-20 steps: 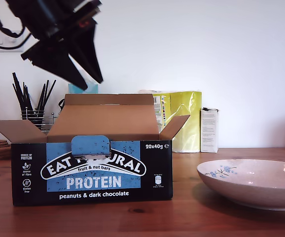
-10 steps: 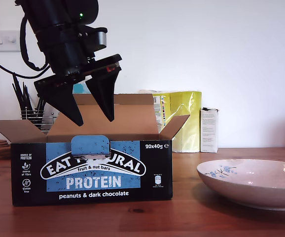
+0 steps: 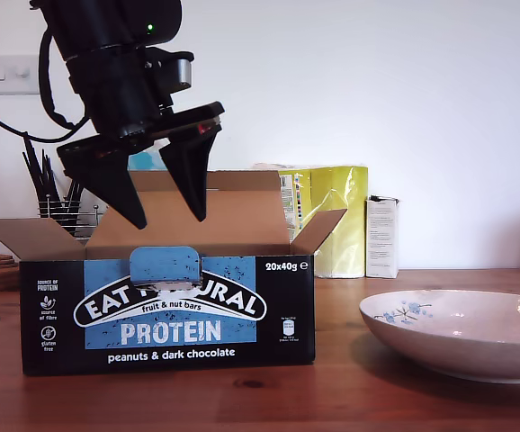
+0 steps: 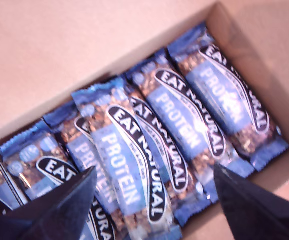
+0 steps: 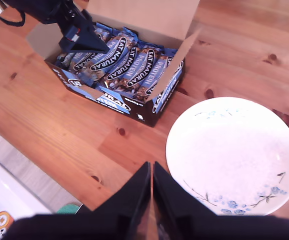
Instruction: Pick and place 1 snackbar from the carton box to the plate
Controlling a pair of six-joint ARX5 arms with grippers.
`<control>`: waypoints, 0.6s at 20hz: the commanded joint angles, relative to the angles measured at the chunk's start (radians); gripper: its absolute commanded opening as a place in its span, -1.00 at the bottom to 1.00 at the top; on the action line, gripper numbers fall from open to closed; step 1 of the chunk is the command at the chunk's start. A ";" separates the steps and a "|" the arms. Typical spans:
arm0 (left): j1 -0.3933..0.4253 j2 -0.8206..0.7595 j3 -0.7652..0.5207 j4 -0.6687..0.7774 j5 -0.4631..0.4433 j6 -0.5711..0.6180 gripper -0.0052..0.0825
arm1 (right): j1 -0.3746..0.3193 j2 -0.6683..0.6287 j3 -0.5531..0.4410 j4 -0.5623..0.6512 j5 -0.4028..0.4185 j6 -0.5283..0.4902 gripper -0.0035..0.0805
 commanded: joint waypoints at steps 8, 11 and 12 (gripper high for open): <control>-0.001 0.064 0.000 0.018 -0.024 -0.026 0.79 | 0.051 0.003 0.001 0.050 0.008 0.002 -0.95; -0.001 0.105 0.000 0.037 -0.046 -0.027 0.79 | 0.051 0.003 0.001 0.051 0.008 0.002 -0.95; -0.001 0.116 0.000 0.045 -0.056 -0.025 0.78 | 0.051 0.003 0.001 0.050 0.008 0.002 -0.95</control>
